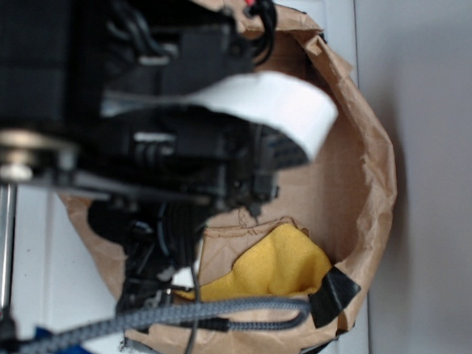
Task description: Grab the wood chip.
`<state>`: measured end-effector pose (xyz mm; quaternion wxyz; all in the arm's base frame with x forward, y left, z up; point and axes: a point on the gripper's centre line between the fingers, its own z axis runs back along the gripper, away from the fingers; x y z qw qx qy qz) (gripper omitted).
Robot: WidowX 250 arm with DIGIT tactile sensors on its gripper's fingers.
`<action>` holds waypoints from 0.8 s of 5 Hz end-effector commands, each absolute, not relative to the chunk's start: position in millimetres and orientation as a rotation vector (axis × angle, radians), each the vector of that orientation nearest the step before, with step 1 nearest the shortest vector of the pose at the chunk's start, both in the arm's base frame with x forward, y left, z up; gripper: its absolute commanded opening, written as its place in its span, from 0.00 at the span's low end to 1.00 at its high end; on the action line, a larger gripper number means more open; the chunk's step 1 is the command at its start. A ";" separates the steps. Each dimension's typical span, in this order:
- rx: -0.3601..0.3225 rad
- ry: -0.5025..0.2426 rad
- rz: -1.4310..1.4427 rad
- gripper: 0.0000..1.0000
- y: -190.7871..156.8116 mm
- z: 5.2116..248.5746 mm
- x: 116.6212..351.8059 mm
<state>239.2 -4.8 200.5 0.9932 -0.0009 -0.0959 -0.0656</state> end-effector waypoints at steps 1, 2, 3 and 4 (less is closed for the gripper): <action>0.005 -0.228 -0.114 1.00 -1.2 210.6 240.9; 0.092 -0.243 -0.046 1.00 10.7 170.8 256.9; 0.129 -0.236 0.080 1.00 26.2 151.2 262.5; 0.153 -0.256 0.203 1.00 36.9 129.1 262.4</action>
